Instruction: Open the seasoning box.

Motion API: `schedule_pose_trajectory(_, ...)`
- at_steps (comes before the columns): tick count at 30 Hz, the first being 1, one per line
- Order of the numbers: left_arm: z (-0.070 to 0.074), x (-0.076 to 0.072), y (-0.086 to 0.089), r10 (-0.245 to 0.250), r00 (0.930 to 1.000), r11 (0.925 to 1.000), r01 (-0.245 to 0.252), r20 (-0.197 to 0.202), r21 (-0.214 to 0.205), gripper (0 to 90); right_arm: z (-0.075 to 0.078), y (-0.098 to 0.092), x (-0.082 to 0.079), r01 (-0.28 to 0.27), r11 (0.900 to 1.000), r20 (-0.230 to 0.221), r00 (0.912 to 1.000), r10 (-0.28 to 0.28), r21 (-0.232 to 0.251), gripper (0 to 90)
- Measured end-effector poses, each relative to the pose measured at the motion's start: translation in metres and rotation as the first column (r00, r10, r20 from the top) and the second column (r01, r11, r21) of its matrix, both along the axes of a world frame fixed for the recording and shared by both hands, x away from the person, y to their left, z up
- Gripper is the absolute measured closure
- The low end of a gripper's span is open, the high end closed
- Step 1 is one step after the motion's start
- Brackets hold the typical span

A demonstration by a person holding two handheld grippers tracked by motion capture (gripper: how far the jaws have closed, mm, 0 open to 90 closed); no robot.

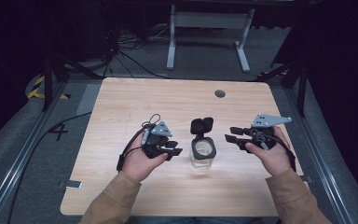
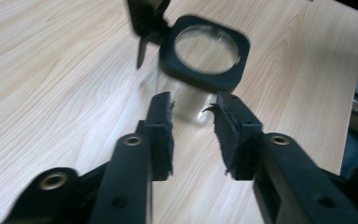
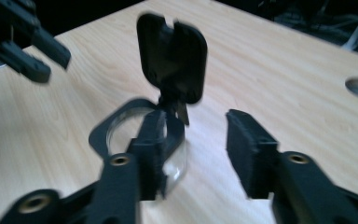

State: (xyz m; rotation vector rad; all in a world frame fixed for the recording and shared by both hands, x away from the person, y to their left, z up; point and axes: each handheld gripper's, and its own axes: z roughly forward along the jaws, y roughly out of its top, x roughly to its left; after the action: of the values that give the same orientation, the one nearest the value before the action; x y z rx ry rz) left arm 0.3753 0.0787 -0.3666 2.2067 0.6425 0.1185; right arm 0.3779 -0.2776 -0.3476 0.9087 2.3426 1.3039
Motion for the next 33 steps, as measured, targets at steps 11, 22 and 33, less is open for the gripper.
schedule_pose_trajectory(11, -0.012, -0.004, 0.043, 0.069, 0.9968, 0.993, -0.064, -0.041, 0.099, 49.5, -0.014, -0.049, -0.014, 0.094, 0.9948, -0.055, 0.9938, -0.096, -0.04, 41.4)
schedule_pose_trajectory(22, -0.042, 0.014, 0.075, 0.165, 0.9813, 0.9709, -0.143, -0.1, 0.192, 41.1, -0.054, -0.083, -0.012, 0.175, 0.9753, -0.12, 0.9742, -0.191, -0.135, 38.8)
schedule_pose_trajectory(33, -0.068, 0.026, 0.086, 0.191, 0.9778, 0.9515, -0.163, -0.086, 0.261, 33.1, -0.089, -0.092, -0.002, 0.187, 0.9605, -0.19, 0.9551, -0.227, -0.206, 38.3)
